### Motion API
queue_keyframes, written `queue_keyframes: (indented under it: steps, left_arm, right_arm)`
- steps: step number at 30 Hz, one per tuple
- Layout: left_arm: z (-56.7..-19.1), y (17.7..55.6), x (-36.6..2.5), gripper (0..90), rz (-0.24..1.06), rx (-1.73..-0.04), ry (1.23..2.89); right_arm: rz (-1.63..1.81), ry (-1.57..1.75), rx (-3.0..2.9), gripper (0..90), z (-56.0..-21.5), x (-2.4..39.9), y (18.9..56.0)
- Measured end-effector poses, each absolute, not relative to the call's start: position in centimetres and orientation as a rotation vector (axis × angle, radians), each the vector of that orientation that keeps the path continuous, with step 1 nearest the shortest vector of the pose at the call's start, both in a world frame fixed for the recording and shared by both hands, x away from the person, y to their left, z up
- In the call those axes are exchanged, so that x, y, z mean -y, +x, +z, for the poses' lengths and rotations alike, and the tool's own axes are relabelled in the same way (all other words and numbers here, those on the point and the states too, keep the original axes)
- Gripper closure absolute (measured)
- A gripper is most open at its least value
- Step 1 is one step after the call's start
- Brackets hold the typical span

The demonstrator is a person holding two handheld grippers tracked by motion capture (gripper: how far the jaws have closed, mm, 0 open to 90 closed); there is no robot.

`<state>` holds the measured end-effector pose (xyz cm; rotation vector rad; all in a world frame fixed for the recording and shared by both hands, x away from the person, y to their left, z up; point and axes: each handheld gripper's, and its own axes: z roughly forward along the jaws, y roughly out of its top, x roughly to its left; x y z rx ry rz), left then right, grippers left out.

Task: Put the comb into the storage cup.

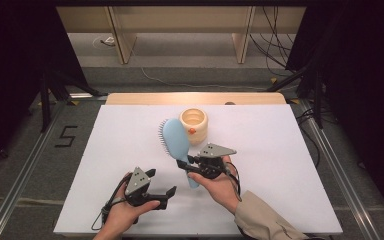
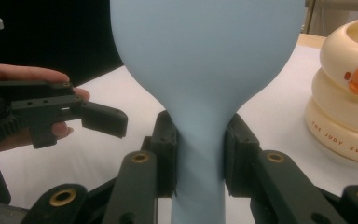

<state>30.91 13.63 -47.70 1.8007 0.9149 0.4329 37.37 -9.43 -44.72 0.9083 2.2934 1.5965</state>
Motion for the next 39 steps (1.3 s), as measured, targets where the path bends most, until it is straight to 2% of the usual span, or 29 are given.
queue_keyframes:
  steps: [39]
  left_arm:
    - [-47.5, 31.5, -11.8, 12.5, 0.382, -0.911, 1.785]
  right_arm:
    - [1.611, 0.891, -2.296, 70.3, -44.7, 8.7, 36.8]
